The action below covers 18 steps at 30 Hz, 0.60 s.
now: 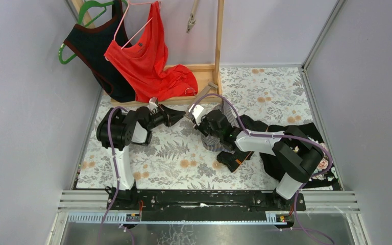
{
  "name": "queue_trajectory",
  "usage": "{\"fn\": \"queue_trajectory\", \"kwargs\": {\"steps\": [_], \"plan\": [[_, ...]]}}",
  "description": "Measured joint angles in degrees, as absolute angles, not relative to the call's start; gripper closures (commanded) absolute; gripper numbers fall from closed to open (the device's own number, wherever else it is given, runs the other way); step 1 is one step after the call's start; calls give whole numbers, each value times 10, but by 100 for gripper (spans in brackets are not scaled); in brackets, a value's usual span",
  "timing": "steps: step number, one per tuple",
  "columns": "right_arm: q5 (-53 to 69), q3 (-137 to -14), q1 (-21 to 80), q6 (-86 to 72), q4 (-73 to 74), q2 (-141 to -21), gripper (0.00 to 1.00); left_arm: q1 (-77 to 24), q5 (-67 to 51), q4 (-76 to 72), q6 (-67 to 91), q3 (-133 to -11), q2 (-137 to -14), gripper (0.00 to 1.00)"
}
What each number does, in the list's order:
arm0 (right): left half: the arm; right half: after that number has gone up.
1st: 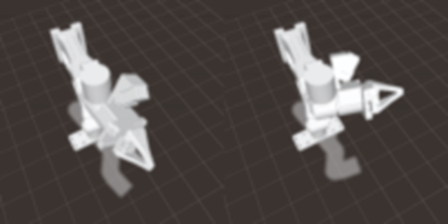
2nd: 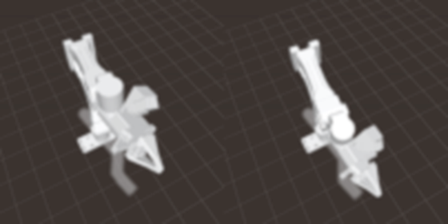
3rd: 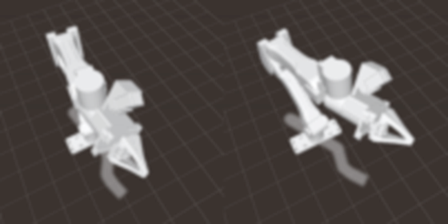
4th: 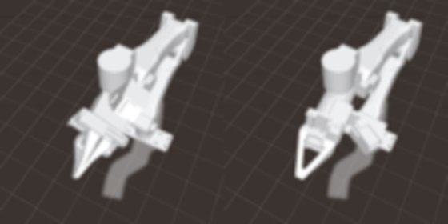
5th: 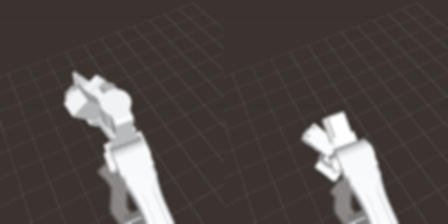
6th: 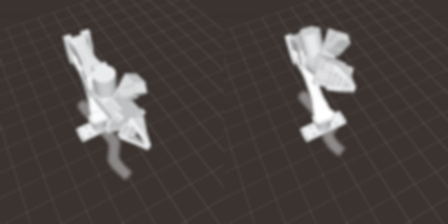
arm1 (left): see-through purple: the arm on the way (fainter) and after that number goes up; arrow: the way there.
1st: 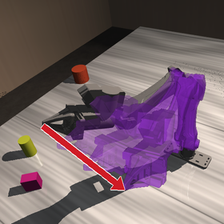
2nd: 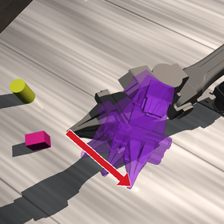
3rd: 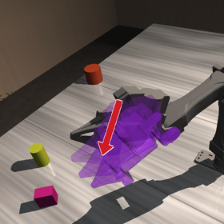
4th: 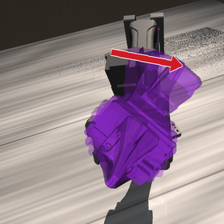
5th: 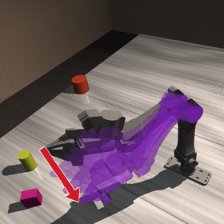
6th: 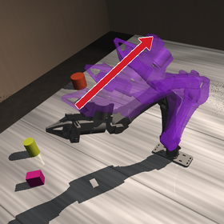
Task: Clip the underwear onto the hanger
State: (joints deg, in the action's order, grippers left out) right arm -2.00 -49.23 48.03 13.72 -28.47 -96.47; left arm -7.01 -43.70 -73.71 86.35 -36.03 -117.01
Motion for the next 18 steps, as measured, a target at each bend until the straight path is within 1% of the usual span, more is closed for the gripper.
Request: {"fn": "queue_trajectory", "kwargs": {"steps": [18], "plan": [[-36,-495,503,160,-262,-967,100,-70,-460,-702,838,-375,-1164,100]]}}
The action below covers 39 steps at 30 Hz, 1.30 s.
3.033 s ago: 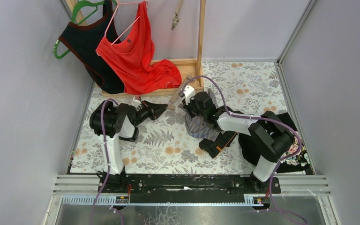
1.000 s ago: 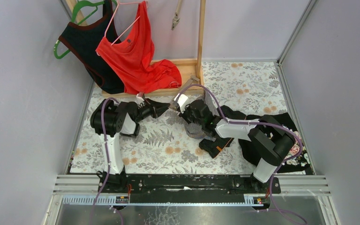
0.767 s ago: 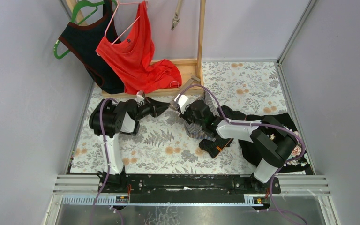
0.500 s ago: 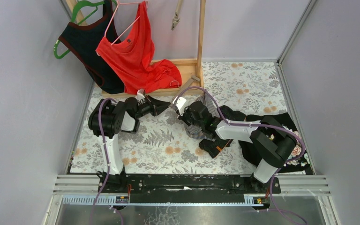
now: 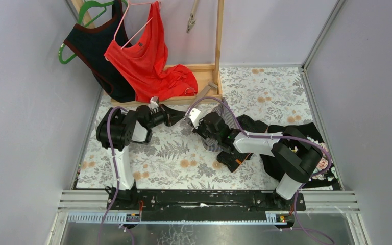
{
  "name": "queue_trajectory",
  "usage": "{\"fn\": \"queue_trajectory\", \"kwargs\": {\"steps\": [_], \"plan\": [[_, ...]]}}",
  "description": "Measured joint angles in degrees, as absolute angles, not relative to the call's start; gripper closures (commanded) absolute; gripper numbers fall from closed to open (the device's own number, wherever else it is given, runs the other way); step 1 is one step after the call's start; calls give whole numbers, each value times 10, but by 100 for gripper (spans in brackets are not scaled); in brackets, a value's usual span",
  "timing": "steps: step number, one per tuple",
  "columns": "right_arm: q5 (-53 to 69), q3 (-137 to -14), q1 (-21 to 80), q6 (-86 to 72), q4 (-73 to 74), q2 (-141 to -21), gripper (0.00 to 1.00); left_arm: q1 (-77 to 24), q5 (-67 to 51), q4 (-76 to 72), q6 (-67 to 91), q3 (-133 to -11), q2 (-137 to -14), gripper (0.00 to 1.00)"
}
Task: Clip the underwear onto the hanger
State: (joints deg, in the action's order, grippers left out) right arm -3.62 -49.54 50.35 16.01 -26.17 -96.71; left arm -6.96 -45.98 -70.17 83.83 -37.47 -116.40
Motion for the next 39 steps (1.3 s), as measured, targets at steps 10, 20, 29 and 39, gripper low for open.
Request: {"fn": "queue_trajectory", "kwargs": {"steps": [10,20,29,39], "plan": [[-158,-496,505,156,-262,-967,100,-61,-466,-700,838,-375,-1164,100],[-151,-531,505,141,-222,-1005,97,-27,-479,-679,834,-368,-1138,100],[-89,-571,511,112,-158,-1034,81,14,-486,-653,824,-361,-1122,100],[-48,-582,543,63,-79,-1022,59,23,-491,-660,827,-352,-1122,100]]}}
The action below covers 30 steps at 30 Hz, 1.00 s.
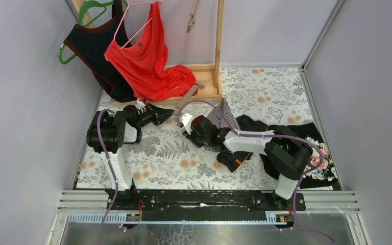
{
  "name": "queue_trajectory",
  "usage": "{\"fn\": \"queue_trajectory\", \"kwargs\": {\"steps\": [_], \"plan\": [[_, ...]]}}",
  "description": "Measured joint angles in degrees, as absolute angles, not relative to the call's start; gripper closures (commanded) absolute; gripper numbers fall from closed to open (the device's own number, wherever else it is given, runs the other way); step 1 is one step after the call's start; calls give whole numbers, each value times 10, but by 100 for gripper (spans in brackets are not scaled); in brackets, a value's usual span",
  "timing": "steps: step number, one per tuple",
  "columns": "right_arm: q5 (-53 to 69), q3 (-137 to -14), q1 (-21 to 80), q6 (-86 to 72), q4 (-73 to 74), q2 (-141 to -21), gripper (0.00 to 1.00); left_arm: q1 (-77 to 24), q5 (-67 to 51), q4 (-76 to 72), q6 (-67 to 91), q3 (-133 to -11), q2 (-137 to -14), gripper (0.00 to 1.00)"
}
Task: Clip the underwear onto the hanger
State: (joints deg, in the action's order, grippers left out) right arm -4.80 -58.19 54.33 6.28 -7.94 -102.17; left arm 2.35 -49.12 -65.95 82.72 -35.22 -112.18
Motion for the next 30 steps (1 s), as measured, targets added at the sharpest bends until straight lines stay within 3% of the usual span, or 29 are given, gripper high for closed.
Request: {"fn": "queue_trajectory", "kwargs": {"steps": [3,5,9,13,23,30], "plan": [[-37,-569,552,42,-69,-991,26,23,-491,-662,828,-351,-1122,100],[-35,-548,555,31,-65,-948,21,24,-491,-663,829,-350,-1122,100],[-51,-562,555,17,-44,-892,29,24,-491,-665,831,-349,-1122,100],[-90,-648,555,7,1,-923,41,24,-491,-668,834,-348,-1122,100],[-110,-718,535,-25,59,-1059,39,24,-491,-672,838,-343,-1121,100],[-110,-711,511,-43,69,-1080,38,24,-491,-673,840,-343,-1121,100]]}}
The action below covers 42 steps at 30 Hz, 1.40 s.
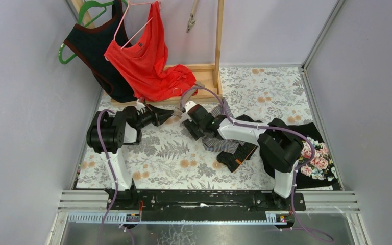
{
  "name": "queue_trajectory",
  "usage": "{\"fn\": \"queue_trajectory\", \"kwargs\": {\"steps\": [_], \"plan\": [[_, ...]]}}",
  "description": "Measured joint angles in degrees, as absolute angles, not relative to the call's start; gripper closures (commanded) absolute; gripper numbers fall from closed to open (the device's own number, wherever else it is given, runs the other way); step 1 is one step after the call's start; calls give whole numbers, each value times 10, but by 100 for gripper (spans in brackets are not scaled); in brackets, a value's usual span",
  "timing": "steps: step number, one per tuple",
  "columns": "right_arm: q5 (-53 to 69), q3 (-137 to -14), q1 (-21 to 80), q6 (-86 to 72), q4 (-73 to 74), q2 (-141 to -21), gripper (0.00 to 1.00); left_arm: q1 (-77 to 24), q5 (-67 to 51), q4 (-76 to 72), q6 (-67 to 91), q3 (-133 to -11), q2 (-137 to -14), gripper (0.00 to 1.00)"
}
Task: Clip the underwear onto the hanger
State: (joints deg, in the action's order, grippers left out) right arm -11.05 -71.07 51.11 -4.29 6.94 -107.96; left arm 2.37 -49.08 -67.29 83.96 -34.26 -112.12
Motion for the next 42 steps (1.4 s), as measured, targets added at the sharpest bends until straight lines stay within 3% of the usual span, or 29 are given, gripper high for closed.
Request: {"fn": "queue_trajectory", "kwargs": {"steps": [12,31,42], "plan": [[-101,-710,460,-68,47,-1129,27,24,-491,-677,840,-340,-1121,100],[-81,-673,357,-72,-63,-1132,24,24,-490,-677,840,-340,-1121,100],[-91,-706,391,-3,-45,-1014,28,24,-487,-676,840,-339,-1119,100]]}}
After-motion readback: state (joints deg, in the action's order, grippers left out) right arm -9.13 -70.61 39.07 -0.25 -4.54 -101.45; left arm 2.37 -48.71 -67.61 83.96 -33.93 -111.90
